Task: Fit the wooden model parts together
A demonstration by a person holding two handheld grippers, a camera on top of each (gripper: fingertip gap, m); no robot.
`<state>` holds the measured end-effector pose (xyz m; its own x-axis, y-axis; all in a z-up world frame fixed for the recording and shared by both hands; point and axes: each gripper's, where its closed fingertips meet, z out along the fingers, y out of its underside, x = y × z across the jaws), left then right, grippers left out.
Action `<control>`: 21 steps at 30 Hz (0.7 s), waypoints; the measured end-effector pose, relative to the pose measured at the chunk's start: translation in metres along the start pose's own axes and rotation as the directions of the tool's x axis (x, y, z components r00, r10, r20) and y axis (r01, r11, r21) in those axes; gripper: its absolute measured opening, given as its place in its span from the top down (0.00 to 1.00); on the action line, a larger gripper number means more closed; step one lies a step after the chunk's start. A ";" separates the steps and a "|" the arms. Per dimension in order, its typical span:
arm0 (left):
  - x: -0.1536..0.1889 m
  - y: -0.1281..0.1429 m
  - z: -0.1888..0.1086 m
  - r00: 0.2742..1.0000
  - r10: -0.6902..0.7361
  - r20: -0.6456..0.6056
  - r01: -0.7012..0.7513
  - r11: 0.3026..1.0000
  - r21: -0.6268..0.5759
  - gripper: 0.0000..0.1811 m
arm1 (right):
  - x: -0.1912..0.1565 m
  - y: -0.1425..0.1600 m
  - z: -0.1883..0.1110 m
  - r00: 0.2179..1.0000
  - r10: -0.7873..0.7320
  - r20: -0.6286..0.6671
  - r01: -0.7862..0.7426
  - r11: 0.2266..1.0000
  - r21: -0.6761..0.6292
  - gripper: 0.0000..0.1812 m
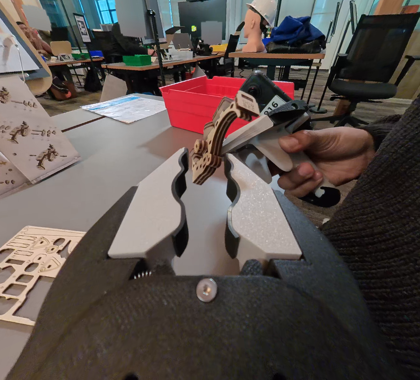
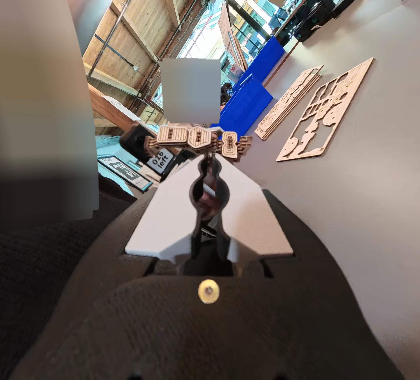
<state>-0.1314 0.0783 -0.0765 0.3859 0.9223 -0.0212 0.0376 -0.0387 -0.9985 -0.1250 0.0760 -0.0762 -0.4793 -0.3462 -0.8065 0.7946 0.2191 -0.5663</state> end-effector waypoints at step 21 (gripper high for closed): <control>0.009 0.013 0.001 0.995 -0.039 -0.097 0.036 0.999 -0.032 0.87 | 0.009 0.012 -0.004 0.997 0.078 -0.019 -0.079 0.990 -0.120 0.99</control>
<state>-0.1287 0.0861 -0.0896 0.4715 0.8816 0.0225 0.0809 -0.0178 -0.9966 -0.1215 0.0792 -0.0906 -0.4232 -0.3108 -0.8511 0.7797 0.3535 -0.5168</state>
